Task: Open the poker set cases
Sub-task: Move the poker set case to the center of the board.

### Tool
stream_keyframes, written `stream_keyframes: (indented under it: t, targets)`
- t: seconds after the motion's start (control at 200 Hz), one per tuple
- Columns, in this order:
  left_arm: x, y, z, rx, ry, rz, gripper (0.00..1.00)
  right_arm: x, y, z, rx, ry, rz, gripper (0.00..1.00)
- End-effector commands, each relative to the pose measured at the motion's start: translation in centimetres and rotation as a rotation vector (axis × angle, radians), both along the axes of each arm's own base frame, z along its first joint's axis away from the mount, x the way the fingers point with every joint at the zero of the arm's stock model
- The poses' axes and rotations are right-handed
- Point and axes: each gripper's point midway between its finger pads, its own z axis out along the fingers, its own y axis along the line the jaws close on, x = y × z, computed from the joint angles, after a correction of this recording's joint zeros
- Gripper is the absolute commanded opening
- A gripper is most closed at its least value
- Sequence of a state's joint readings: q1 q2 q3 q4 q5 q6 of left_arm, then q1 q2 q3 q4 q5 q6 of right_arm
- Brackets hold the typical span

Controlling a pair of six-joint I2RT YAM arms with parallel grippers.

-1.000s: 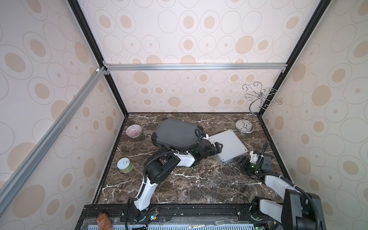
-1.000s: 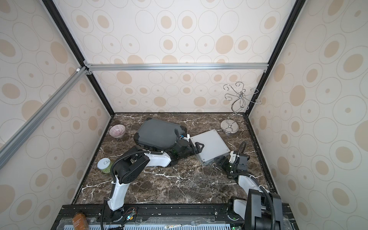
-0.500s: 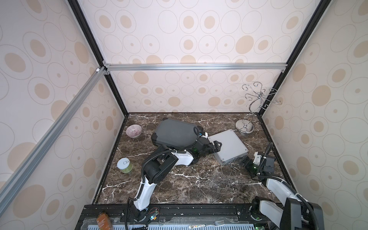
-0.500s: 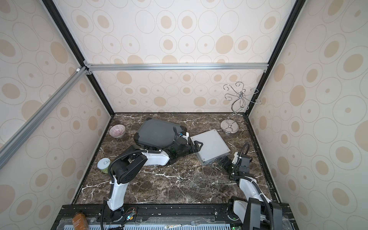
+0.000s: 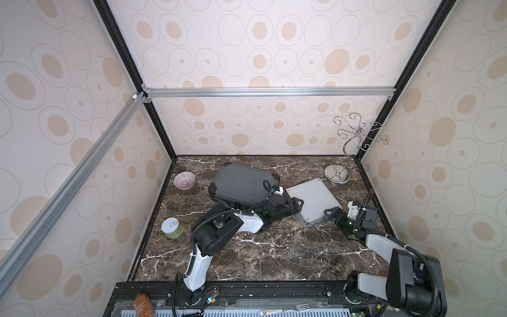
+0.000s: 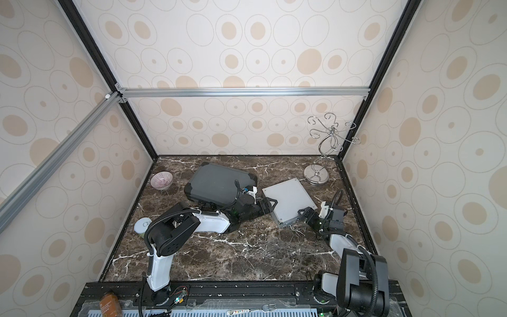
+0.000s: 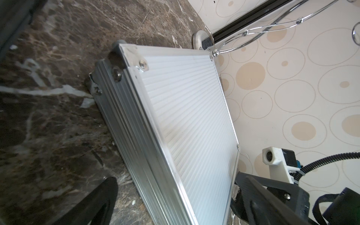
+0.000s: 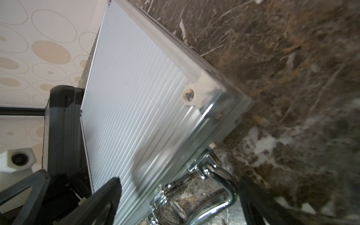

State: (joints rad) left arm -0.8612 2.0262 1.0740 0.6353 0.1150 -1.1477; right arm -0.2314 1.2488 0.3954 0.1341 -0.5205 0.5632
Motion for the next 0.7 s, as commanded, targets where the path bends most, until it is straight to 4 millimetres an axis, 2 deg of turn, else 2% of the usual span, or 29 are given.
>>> stream_keyframes:
  t: [0.0,0.26,0.505,0.695]
  targets:
    - [0.3,-0.9,0.4,-0.043,0.003,0.005,1.0,0.5,-0.3,0.5,-0.024,-0.009,0.011,0.97]
    - [1.0,-2.8,-0.2,-0.041,0.007,-0.043,1.0,0.8,0.6,0.3,0.014,-0.023,0.069,0.95]
    - [1.3,-2.8,-0.5,-0.034,0.011,-0.042,1.0,1.1,1.2,-0.2,0.028,-0.014,0.125,0.92]
    - [1.8,-2.5,-0.6,-0.042,0.015,-0.043,1.0,1.2,3.1,0.4,0.055,-0.043,0.191,0.89]
